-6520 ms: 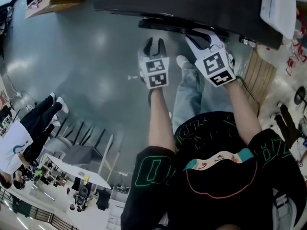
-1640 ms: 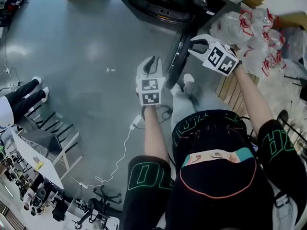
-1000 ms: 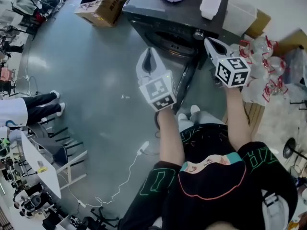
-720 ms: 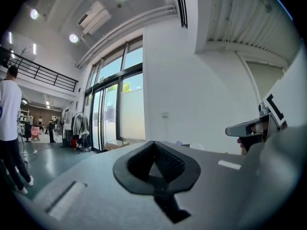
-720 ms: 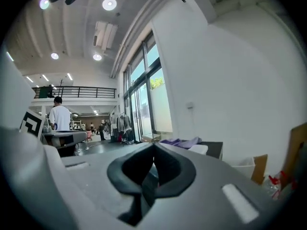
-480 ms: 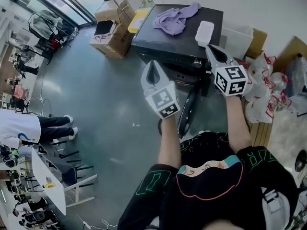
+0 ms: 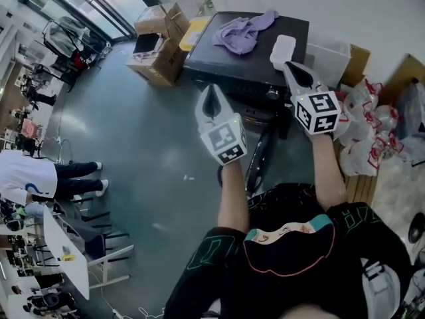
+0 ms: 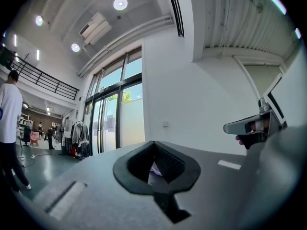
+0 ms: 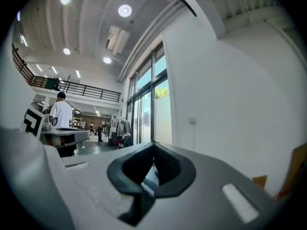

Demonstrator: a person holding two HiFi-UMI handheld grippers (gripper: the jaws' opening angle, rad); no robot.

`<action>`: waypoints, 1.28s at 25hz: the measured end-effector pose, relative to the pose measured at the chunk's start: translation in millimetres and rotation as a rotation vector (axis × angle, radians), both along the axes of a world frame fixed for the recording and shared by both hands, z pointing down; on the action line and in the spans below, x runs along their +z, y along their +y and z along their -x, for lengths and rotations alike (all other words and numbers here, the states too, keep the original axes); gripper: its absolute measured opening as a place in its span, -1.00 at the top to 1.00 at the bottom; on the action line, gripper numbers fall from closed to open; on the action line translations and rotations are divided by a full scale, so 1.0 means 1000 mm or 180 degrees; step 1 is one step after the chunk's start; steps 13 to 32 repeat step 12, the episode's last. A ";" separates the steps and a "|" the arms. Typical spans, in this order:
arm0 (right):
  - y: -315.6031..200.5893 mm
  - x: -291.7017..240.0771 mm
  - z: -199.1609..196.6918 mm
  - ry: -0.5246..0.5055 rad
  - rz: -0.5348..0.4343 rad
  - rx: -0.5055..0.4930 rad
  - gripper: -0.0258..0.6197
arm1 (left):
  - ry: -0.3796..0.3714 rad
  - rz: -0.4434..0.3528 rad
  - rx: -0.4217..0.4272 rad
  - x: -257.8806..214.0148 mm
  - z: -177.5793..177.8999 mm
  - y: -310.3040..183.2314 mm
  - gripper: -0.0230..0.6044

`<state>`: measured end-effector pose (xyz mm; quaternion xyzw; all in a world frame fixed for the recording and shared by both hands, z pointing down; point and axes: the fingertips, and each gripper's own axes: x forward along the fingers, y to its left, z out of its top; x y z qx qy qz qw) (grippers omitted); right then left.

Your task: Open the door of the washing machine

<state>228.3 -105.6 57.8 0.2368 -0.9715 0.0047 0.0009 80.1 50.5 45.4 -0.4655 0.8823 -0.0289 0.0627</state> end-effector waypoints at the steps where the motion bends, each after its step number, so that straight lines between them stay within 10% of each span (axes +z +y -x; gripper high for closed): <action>1: 0.001 -0.002 0.002 0.0001 -0.0012 -0.0012 0.91 | 0.0016 0.0002 0.0001 0.000 0.001 0.000 0.90; 32: -0.006 0.001 0.011 0.0057 -0.0166 -0.0070 0.91 | 0.0027 0.0039 0.0011 0.010 0.002 -0.014 0.89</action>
